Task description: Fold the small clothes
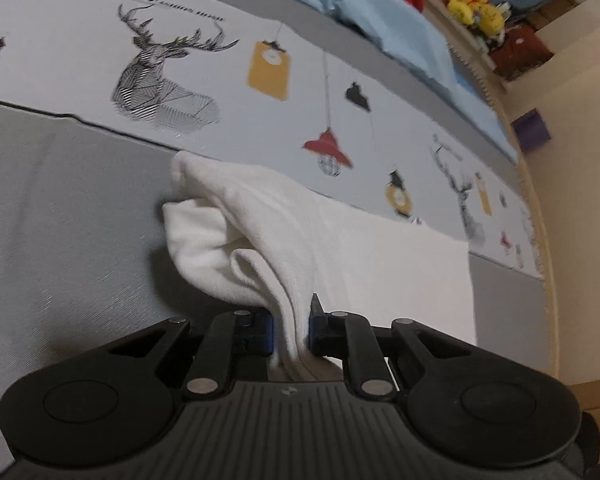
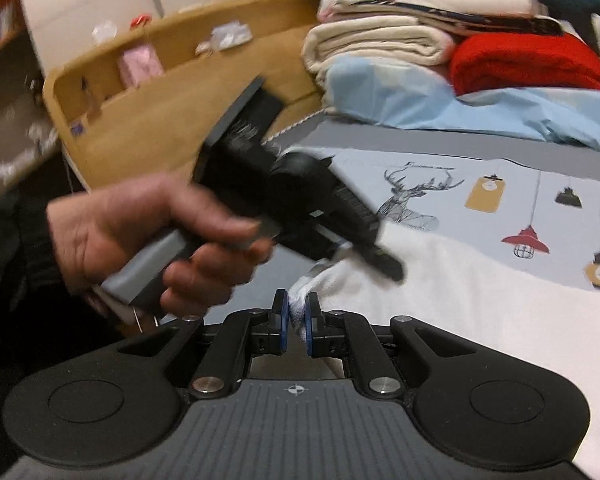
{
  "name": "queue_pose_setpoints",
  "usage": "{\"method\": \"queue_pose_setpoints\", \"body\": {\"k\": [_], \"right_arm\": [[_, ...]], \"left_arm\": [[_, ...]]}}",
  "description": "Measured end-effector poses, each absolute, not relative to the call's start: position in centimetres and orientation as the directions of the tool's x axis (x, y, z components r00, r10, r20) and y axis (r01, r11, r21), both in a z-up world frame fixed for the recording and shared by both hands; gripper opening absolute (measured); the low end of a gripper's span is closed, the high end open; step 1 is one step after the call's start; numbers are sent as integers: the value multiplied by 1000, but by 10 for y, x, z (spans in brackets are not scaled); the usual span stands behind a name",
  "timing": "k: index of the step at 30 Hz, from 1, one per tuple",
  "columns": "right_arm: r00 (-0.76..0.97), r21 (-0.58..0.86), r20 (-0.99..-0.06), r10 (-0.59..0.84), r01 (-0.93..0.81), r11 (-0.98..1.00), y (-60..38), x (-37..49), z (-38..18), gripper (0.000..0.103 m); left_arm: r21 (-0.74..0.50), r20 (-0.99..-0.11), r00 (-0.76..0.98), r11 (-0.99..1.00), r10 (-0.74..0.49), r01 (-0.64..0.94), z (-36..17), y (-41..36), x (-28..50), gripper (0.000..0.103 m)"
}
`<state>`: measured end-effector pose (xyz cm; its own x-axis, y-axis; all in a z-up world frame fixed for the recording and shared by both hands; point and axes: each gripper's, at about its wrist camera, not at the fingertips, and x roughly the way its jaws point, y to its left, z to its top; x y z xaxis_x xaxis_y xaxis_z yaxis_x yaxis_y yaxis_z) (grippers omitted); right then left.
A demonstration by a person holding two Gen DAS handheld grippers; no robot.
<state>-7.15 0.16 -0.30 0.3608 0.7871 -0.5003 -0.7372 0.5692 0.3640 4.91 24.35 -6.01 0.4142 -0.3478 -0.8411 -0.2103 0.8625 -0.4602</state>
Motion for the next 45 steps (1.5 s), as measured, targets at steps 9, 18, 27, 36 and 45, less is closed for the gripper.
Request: {"method": "queue_pose_setpoints", "body": {"k": [9, 18, 27, 36, 45], "right_arm": [[543, 374, -520, 659, -549, 747, -100, -76, -4, 8], [776, 217, -609, 166, -38, 975, -238, -87, -22, 7], [582, 422, -775, 246, 188, 887, -295, -54, -95, 41], [548, 518, -771, 325, 241, 821, -303, -37, -104, 9], [376, 412, -883, 280, 335, 848, -308, -38, -126, 27]], "left_arm": [[-427, -801, 457, 904, -387, 16, -22, 114, 88, 16], [-474, -645, 521, 827, -560, 302, 0, -16, 87, 42], [-372, -813, 392, 902, -430, 217, -47, 1, 92, 33], [-336, -844, 265, 845, -466, 416, -59, -4, 65, 33], [-174, -957, 109, 836, -268, 521, -122, -35, 59, 31]]}}
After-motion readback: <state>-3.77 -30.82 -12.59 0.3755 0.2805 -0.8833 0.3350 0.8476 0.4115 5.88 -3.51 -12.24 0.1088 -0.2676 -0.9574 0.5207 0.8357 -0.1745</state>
